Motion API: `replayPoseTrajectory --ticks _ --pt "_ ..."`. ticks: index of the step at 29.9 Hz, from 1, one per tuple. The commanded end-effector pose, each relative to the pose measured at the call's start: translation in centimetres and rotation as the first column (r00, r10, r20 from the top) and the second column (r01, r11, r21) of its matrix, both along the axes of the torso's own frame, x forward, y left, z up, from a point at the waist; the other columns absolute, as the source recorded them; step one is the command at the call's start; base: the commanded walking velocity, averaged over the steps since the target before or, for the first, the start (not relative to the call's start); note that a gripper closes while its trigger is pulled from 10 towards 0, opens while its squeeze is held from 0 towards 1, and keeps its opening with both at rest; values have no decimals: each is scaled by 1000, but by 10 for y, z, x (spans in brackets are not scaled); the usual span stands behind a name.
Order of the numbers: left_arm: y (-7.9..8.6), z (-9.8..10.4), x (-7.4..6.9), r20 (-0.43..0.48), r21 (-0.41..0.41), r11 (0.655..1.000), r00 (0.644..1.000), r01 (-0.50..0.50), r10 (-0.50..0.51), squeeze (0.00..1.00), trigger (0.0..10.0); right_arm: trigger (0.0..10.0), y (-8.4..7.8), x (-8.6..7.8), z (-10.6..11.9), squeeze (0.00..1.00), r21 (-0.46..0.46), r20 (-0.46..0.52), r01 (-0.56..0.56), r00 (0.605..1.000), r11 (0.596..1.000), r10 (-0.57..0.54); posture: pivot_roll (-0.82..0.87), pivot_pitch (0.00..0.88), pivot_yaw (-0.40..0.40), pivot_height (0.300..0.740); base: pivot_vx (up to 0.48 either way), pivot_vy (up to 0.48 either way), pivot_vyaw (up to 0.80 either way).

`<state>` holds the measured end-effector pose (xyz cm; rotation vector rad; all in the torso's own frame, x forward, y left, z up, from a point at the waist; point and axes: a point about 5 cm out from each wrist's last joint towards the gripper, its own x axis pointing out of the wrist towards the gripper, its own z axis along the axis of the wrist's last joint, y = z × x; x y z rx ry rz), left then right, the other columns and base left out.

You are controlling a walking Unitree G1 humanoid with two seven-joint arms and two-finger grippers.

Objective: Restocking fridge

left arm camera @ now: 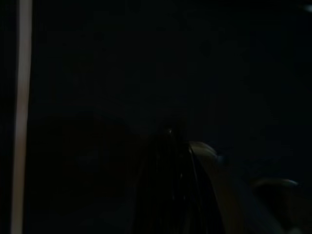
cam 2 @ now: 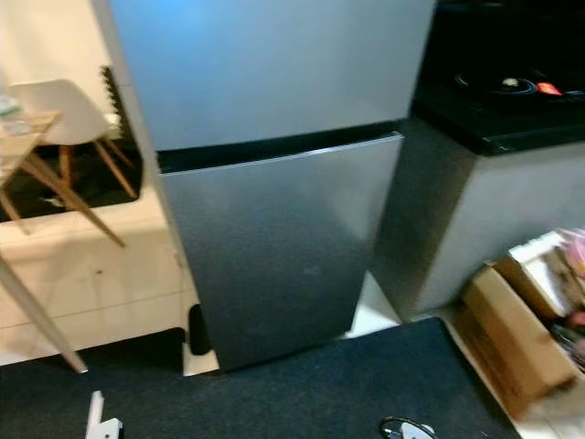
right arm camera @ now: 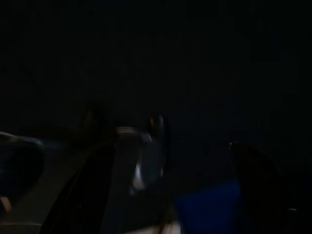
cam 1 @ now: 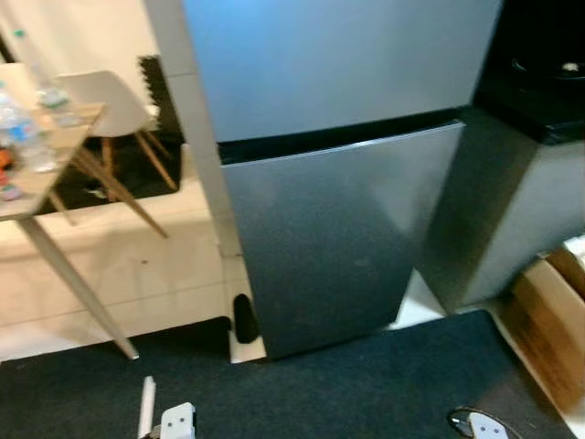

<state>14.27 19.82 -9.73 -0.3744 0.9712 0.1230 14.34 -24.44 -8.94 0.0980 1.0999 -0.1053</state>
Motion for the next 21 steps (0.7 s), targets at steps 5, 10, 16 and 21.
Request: replayPoseTrajectory --ticks 5,10,16,21 --pt "0 -3 -6 -29 7 1000 1000 1 -1 0 10000 10000 4 1 -1 0 11 1 2 1000 1000 -2 7 0 -4 740 0 0 769" --pt "-2 -4 -9 -40 9 1000 999 8 -7 0 10000 10000 4 1 -1 0 16 6 8 1000 1000 -8 8 0 0 740 0 0 768" --pt "-3 -4 -9 -48 10 1000 999 16 -15 0 10000 10000 5 2 -1 0 14 9 10 1000 1000 -10 4 0 3 740 0 0 769" --pt "-7 -6 -11 -74 19 998 996 55 -53 0 10000 10000 4 3 0 0 6 11 10 1000 1000 -10 -4 0 3 740 0 0 764"
